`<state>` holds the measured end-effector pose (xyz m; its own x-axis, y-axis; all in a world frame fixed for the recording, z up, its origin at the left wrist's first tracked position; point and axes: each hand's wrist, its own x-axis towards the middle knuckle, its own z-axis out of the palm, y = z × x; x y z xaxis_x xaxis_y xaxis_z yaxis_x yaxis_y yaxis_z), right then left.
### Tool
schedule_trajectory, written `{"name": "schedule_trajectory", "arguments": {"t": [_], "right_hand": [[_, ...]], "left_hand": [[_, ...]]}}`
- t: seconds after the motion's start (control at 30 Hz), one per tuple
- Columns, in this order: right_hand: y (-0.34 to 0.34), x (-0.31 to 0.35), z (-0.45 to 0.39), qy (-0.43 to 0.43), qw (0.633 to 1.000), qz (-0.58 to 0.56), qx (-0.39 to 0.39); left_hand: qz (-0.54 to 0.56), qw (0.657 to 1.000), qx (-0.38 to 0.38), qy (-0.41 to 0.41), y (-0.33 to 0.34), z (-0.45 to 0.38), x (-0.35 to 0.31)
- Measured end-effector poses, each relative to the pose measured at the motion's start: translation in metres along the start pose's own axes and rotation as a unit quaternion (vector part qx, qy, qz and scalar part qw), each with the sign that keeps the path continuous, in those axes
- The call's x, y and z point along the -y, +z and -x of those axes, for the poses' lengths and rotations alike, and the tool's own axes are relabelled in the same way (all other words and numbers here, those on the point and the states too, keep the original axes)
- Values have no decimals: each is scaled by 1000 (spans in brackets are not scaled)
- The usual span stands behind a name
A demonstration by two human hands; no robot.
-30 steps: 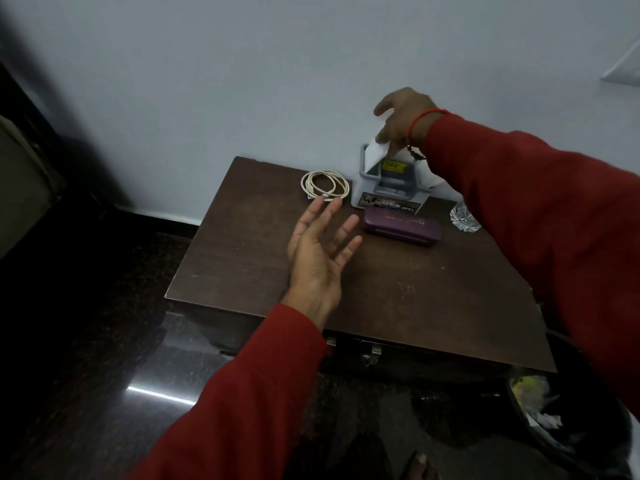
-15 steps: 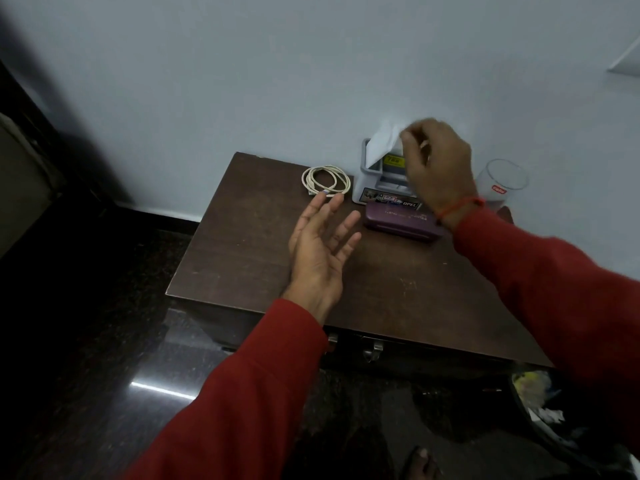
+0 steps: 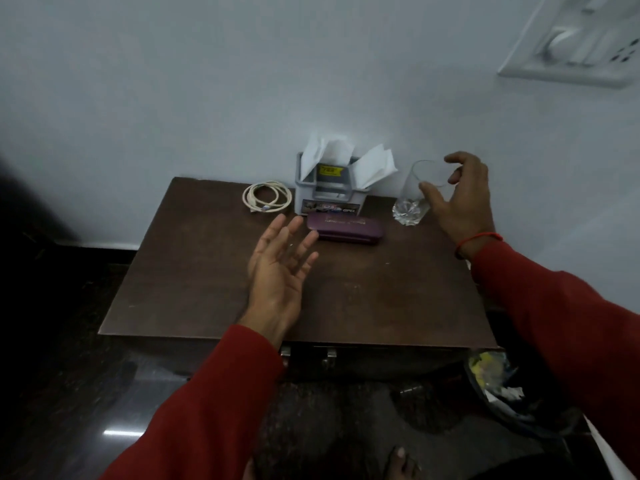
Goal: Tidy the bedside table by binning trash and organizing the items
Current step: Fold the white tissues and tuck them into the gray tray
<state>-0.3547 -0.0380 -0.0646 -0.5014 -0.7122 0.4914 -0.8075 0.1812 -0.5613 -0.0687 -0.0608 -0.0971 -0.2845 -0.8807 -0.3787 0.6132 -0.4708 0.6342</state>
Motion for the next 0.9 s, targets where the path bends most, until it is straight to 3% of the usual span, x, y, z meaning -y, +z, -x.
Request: {"name": "schedule_trajectory", "arguments": {"t": [0.1, 0.2, 0.9], "right_hand": [[6, -23, -15, 100, 993, 18, 63], [17, -32, -28, 159, 978, -43, 128], [64, 14, -25, 140, 980, -67, 124]], "left_hand": [[-10, 1000, -2, 0, 4, 0, 8], [-25, 1000, 0, -4, 9, -1, 16], [-65, 998, -8, -15, 8, 1, 16]]}}
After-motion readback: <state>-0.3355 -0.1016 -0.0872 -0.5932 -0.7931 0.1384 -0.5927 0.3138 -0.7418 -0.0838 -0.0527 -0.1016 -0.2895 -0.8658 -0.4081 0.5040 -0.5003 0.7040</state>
